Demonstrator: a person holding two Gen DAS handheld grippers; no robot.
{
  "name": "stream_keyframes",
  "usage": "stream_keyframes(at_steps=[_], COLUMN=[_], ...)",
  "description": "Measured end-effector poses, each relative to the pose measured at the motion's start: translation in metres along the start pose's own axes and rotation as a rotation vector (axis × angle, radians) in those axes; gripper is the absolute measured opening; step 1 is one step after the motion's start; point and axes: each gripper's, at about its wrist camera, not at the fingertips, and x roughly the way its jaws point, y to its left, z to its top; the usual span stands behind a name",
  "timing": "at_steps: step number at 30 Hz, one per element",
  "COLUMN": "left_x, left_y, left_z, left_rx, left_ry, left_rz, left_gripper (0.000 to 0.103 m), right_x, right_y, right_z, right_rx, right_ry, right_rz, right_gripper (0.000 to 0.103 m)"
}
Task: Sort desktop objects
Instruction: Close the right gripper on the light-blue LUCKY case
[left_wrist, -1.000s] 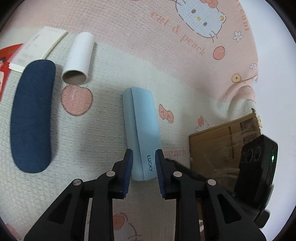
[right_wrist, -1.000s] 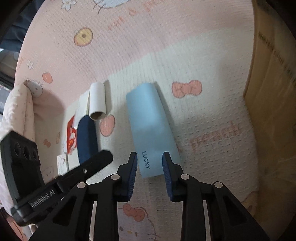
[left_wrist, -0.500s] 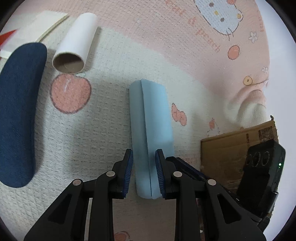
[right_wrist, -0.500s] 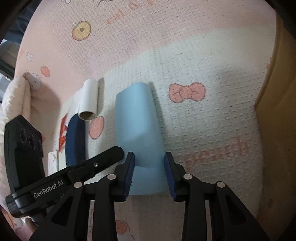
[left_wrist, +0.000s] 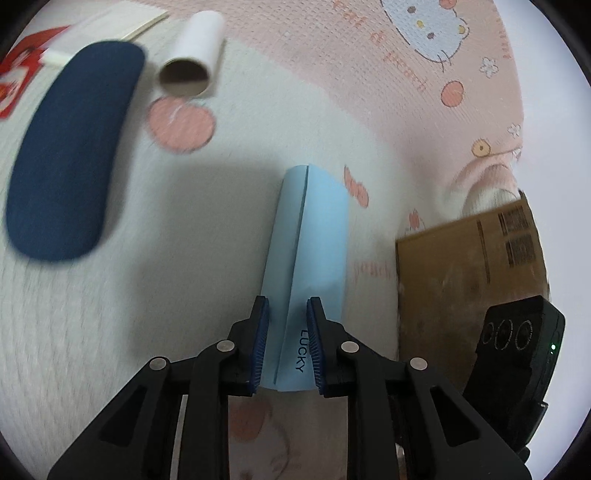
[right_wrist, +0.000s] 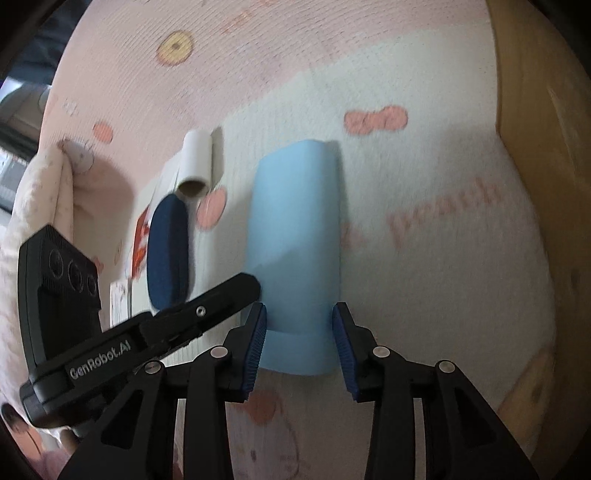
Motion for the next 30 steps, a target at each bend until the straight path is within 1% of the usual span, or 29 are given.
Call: stream_keyframes(at_steps=[4, 8, 11, 14, 16, 17, 18, 21, 23, 24, 26, 27, 30], left_x=[-0.013, -0.021, -0.022, -0.024, -0.024, -0.022, -0.020, -0.008, 0.002, 0.005, 0.011, 0.012, 0.012], left_y=[0.009, 0.017, 0.014, 0.005, 0.001, -0.001, -0.002, -0.002, -0.001, -0.001, 0.005, 0.008, 0.015], left_z=[-0.025, -0.041, -0.038, -0.026, -0.017, -0.011, -0.005, 0.010, 0.018, 0.019, 0.020, 0.018, 0.014], left_rx=[-0.005, -0.023, -0.012, 0.043, 0.072, 0.078, 0.075, 0.063, 0.053, 0.041, 0.000, -0.040, -0.109], left_ry=[0.020, 0.050, 0.072, 0.041, 0.026, 0.025, 0.028, 0.032, 0.047, 0.054, 0.084, 0.091, 0.080], left_rz=[-0.017, -0.045, -0.035, -0.002, -0.010, -0.014, -0.022, -0.030, -0.022, -0.025, -0.054, -0.077, -0.100], left_gripper=[0.023, 0.023, 0.023, 0.025, 0.030, 0.031, 0.034, 0.034, 0.034, 0.034, 0.034, 0.034, 0.034], right_x=[-0.006, -0.009, -0.017, -0.026, -0.027, -0.025, -0.023, -0.011, -0.004, -0.002, -0.001, -0.002, -0.001], right_y=[0.010, 0.013, 0.017, 0.018, 0.014, 0.012, 0.009, -0.011, -0.024, -0.026, -0.028, -0.026, -0.022], right_z=[-0.026, -0.037, -0.036, -0.029, -0.021, -0.017, -0.014, -0.005, -0.004, -0.004, -0.004, -0.004, -0.003], right_rx=[-0.048, -0.088, -0.140, -0.160, -0.141, -0.125, -0.106, 0.047, 0.152, 0.171, 0.171, 0.159, 0.121], right_ry=[0.023, 0.062, 0.049, 0.019, 0.000, -0.001, 0.003, 0.035, 0.059, 0.065, 0.058, 0.055, 0.060], right_rz=[-0.011, -0.015, -0.062, -0.091, -0.087, -0.086, -0.083, -0.011, 0.023, 0.027, 0.037, 0.037, 0.054], right_gripper=[0.035, 0.035, 0.035, 0.037, 0.043, 0.048, 0.050, 0.050, 0.050, 0.050, 0.050, 0.050, 0.050])
